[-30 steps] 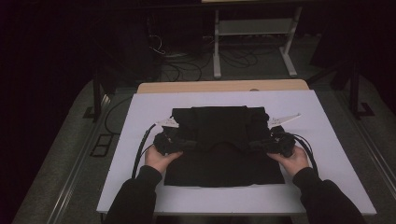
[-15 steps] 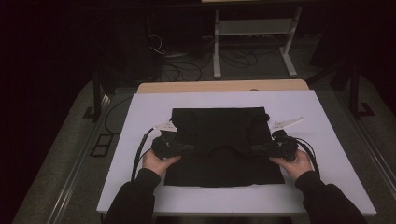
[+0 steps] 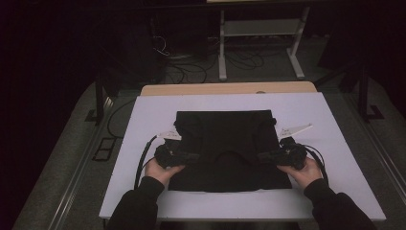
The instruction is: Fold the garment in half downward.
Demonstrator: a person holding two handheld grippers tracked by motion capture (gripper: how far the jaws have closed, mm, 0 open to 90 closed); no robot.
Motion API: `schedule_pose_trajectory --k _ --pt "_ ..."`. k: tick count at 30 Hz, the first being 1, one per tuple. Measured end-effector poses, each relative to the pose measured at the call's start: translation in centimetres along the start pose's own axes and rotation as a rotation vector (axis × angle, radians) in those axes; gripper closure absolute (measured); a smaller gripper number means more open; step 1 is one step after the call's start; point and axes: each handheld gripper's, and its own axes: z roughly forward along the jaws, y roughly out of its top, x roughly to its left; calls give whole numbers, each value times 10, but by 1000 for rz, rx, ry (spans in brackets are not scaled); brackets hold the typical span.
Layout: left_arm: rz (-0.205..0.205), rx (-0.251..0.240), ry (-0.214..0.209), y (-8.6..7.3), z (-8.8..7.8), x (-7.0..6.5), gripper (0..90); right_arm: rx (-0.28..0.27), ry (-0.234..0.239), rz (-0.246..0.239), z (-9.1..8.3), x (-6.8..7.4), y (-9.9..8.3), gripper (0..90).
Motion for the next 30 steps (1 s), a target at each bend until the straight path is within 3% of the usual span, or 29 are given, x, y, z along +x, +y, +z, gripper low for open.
schedule_pose_trajectory --k 9,30 --pt "4 8 -5 -8 -4 -11 882 -1 12 3 -7 7 -7 825" --pt "30 71 -31 -21 -5 -31 882 58 67 19 -11 23 -26 823"
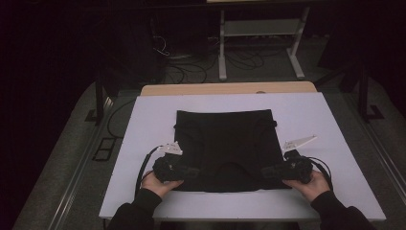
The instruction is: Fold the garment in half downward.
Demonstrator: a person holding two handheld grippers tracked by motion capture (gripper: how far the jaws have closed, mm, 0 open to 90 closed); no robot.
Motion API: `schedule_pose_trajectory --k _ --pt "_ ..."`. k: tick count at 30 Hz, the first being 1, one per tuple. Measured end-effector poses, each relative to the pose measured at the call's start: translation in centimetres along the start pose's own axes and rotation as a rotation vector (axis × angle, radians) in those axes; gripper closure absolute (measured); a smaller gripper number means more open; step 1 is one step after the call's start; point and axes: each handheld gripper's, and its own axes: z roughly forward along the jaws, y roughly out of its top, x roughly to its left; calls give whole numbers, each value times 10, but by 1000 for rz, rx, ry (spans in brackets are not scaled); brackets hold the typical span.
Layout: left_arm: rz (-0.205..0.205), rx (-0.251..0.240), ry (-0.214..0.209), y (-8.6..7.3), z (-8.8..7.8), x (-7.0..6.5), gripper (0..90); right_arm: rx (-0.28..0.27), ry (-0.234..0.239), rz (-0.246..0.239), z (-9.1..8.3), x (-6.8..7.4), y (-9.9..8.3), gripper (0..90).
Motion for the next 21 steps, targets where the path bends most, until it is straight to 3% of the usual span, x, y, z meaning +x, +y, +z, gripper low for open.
schedule_pose_trajectory --k 21 --pt "35 62 -29 -11 -5 -15 884 40 37 -7 -4 14 -14 822"
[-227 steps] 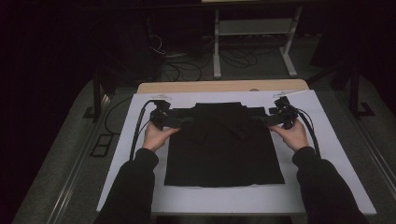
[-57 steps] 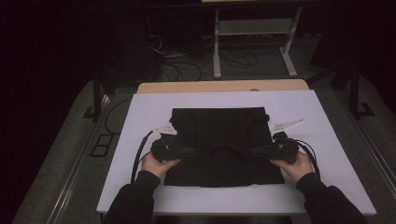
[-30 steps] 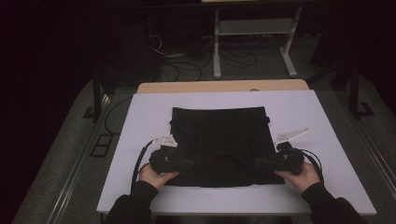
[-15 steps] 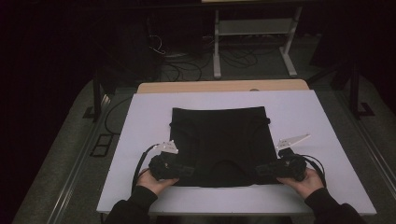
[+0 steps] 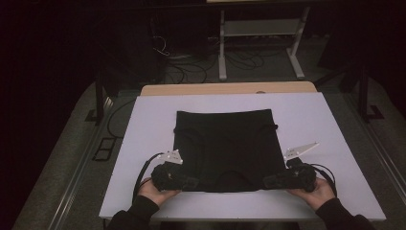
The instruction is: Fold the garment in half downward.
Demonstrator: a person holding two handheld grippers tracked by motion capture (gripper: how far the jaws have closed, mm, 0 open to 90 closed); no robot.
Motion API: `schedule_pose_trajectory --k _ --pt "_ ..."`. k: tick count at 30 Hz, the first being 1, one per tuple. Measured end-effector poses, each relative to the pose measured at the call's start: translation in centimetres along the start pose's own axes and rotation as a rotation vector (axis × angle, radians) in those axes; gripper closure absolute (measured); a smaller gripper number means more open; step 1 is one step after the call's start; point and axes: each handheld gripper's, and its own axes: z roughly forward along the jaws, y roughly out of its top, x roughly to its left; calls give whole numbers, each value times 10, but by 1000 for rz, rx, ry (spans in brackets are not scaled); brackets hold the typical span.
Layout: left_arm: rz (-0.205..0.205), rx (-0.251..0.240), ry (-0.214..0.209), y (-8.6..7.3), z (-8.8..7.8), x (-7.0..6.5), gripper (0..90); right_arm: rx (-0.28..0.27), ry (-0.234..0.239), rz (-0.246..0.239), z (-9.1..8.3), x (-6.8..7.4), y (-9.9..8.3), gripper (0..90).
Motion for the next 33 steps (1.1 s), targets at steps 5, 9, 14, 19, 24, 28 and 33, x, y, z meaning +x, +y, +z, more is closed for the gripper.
schedule_pose_trajectory --k 5,9,14,19,24,28,33 --pt "-4 18 -2 -3 -1 -1 885 8 6 -2 0 2 -2 821" --pt "-3 28 -5 -5 -1 -2 885 21 16 -4 1 4 -3 821" --pt "6 42 -11 -8 -2 -3 885 41 28 -8 3 6 -4 821" --pt "13 59 -18 -10 -2 -5 886 59 42 -9 4 8 -5 821" --pt "18 89 -33 -12 1 -7 886 79 50 -9 5 9 -6 820" --pt "17 104 -43 -12 3 -8 886 84 51 -8 6 10 -6 817" --pt "8 110 -46 -13 3 -8 885 87 53 9 6 9 -6 792"
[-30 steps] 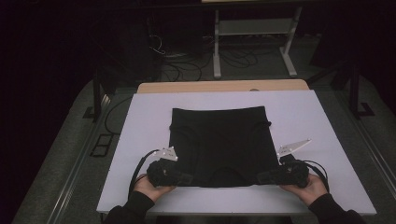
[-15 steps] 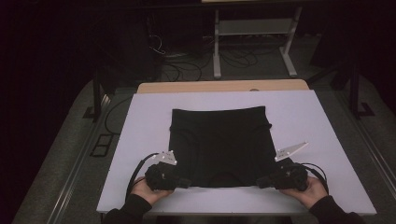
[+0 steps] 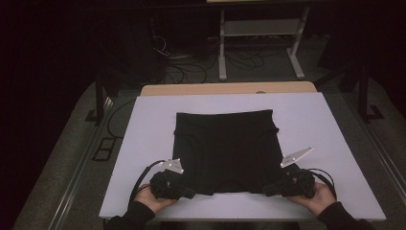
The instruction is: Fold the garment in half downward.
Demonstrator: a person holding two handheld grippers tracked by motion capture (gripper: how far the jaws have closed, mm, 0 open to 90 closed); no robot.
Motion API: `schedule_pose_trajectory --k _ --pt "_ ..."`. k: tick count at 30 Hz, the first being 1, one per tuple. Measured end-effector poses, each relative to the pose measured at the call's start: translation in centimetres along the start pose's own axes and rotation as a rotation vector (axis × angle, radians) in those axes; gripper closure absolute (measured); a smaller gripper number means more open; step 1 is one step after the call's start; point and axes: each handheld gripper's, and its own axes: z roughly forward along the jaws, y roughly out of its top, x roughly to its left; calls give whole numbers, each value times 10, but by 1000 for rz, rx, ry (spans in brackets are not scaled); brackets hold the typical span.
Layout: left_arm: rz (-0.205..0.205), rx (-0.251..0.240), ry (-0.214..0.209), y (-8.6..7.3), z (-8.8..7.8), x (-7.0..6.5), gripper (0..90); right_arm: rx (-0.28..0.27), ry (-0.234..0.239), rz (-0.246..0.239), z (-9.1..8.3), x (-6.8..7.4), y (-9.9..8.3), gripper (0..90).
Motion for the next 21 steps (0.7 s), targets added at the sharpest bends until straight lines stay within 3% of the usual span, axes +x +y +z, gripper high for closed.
schedule_pose_trajectory --k 7,12,21 --pt "-11 -16 1 0 -2 1 868 -20 -37 8 -4 0 1 617" --pt "-14 -40 20 0 -4 2 769 -46 -81 0 -6 2 2 479" --pt "-36 -108 42 0 -13 3 542 -95 -120 9 -11 0 4 271"
